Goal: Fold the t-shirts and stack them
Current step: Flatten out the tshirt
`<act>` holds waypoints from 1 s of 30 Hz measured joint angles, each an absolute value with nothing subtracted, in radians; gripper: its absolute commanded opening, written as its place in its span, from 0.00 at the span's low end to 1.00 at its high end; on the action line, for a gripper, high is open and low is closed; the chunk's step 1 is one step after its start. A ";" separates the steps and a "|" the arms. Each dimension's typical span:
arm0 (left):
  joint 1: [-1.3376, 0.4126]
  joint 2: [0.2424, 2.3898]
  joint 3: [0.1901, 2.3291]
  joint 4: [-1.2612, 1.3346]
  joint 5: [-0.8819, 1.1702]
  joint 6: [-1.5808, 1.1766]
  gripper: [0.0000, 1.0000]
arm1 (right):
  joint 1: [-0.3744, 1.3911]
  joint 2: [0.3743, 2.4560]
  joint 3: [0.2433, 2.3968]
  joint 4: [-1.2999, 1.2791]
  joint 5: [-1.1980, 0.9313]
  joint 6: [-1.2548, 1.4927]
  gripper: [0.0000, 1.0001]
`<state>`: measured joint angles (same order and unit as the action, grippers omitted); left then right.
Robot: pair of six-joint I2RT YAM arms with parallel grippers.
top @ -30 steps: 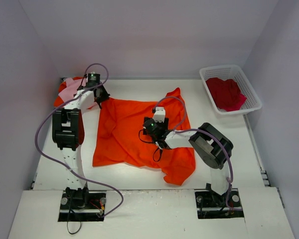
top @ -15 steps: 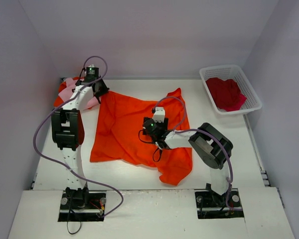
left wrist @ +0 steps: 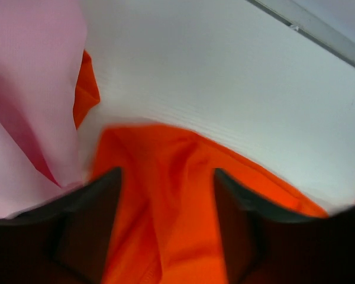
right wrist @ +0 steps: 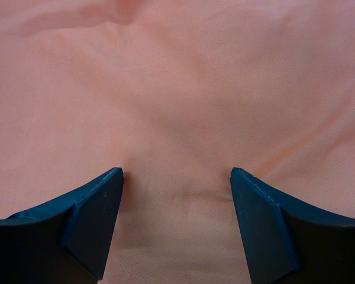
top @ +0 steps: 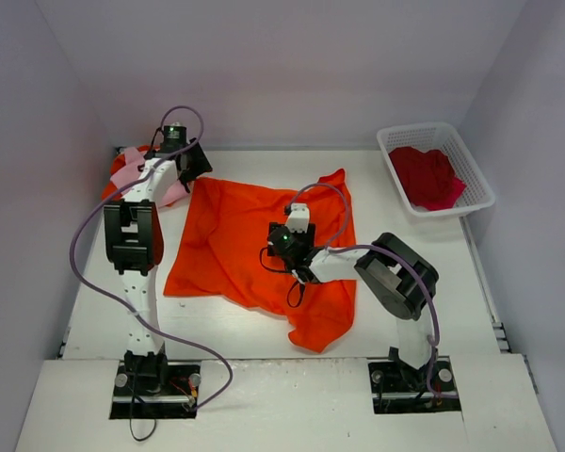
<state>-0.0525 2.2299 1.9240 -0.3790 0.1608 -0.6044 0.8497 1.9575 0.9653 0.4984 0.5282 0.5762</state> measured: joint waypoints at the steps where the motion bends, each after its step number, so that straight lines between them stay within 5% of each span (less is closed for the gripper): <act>1: -0.052 2.233 1.921 -0.379 0.161 -0.603 0.75 | 0.851 1.958 0.965 0.499 0.528 0.577 0.69; 14: -0.052 2.151 1.796 -0.344 0.201 -0.636 0.80 | 0.859 1.957 0.964 0.503 0.528 0.582 0.70; 18: -0.072 2.045 1.773 -0.323 0.220 -0.667 0.80 | 0.867 1.948 0.965 0.501 0.519 0.598 0.88; 30: -0.341 1.801 1.508 -0.191 0.208 -0.771 0.80 | 0.892 1.820 0.931 0.240 0.460 0.656 0.97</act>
